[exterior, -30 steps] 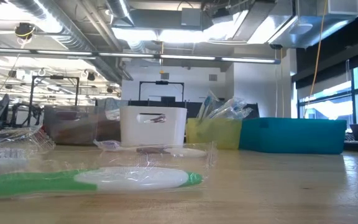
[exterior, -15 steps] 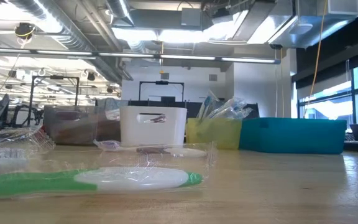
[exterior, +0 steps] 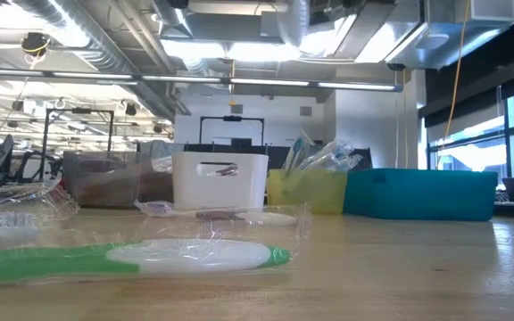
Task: Pick & Place Toothbrushes
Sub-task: Put the blue toothbrush into the yellow bin
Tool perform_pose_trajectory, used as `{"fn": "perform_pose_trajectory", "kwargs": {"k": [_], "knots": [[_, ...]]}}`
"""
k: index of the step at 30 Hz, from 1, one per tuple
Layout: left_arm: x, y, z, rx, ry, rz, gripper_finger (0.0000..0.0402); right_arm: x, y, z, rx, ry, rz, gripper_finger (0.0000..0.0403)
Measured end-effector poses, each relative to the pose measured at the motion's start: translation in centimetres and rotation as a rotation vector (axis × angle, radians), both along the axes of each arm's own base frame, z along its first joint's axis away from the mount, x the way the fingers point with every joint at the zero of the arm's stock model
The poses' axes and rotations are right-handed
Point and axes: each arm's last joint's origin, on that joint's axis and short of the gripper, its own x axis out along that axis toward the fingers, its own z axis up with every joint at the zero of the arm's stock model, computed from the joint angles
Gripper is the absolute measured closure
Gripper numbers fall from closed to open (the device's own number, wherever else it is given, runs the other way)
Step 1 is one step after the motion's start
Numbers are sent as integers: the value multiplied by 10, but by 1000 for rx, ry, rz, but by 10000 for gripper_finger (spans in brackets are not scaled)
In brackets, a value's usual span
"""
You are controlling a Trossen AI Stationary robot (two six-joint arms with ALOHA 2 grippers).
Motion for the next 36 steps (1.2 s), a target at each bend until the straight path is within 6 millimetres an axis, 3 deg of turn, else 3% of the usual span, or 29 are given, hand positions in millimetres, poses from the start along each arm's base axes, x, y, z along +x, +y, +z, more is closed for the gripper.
{"fn": "perform_pose_trajectory", "kwargs": {"k": [13,22,31,36], "knots": [[-2,1,-14,-25,148,20,240,-31,-34,21,33,130,-255,383],[-8,-6,-17,-45,173,3,244,-11,-88,52,-129,89,-442,383],[-22,-27,-18,-36,181,-53,245,5,-135,22,-156,71,-346,383],[-30,-35,-19,-34,191,-36,242,-2,-153,19,-212,69,-412,383]]}}
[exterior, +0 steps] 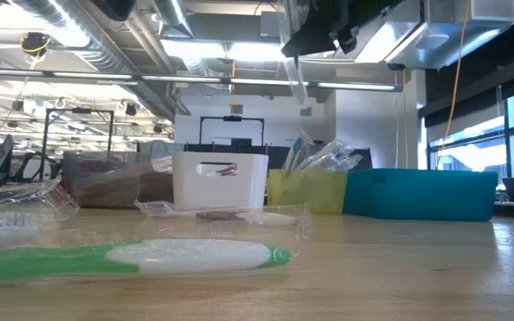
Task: Pick & Place Toothbrushes
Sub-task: Put the blue toothbrush into the yellow bin
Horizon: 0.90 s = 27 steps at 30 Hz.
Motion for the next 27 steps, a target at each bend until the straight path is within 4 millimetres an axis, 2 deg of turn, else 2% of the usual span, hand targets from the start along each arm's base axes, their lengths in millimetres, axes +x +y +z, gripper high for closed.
{"fn": "perform_pose_trajectory", "kwargs": {"k": [4,9,17,22,27], "knots": [[-6,-5,-3,11,17,32,241,-12,-4,5,39,17,79,383],[-10,-8,-3,20,10,81,240,-31,-4,7,68,105,34,383],[-11,-7,-4,-13,22,119,240,-59,16,4,89,229,-5,383],[-10,-6,-4,2,14,144,240,-89,24,11,56,268,-66,383],[-11,-5,-7,27,34,148,240,-124,26,32,72,185,-72,383]]}}
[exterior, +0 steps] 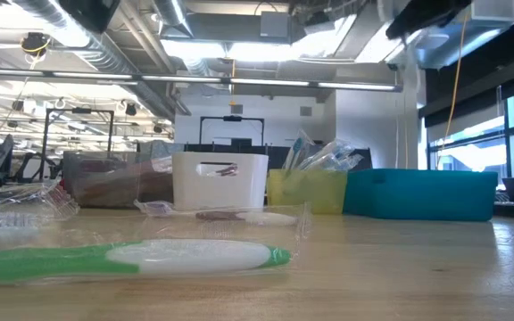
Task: Pick & Place Toothbrushes
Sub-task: Put the blue toothbrush into the yellow bin
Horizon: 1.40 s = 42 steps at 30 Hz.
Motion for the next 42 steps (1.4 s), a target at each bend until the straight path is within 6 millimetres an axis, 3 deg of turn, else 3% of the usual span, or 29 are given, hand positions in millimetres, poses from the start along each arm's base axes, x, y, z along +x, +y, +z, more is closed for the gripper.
{"fn": "perform_pose_trajectory", "kwargs": {"k": [9,14,21,25,29,36,42], "knots": [[-1,2,-2,28,12,27,240,-47,-4,29,-48,-192,-18,383],[-1,2,-3,36,21,23,240,-53,0,6,-35,-260,20,383],[1,5,-4,49,23,52,240,-35,6,-49,-88,-543,245,383],[5,9,-6,52,26,72,240,-34,-8,-72,-88,-761,332,383],[12,12,-14,66,43,92,240,-32,-26,-91,-43,-840,307,383],[26,18,-38,71,109,77,240,-9,-43,-93,-20,-851,361,383],[30,20,-41,56,123,55,240,28,-56,-90,-42,-787,355,381]]}}
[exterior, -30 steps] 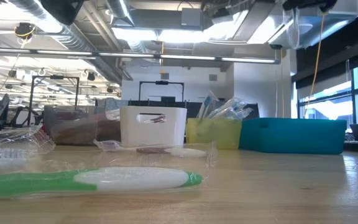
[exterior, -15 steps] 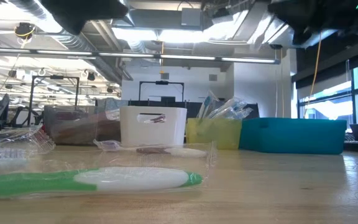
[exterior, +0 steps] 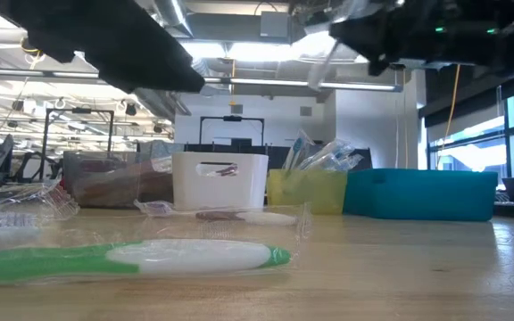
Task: Pick & Place Toothbrushes
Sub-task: Put the blue toothbrush into the yellow bin
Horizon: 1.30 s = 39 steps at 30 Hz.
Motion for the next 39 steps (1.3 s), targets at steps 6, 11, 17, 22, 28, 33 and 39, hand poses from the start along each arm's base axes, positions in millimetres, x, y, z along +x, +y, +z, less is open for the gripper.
{"fn": "perform_pose_trajectory", "kwargs": {"k": [6,11,17,22,28,33,39], "knots": [[-4,-7,3,-16,-10,-45,240,33,-16,-5,0,53,-56,379],[-11,-16,2,-22,-3,-92,240,42,-31,-17,8,75,-102,383],[-16,-23,2,-17,-2,-122,240,46,-59,-38,100,113,-211,376],[-16,-23,2,-13,-3,-123,240,58,-75,-55,163,164,-236,379],[-15,-22,2,-12,-3,-120,240,80,-83,-65,165,191,-242,364],[-16,-23,2,-13,-2,-124,240,89,-85,-74,158,226,-236,373],[-18,-26,2,-16,0,-143,240,87,-91,-79,166,276,-254,367]]}}
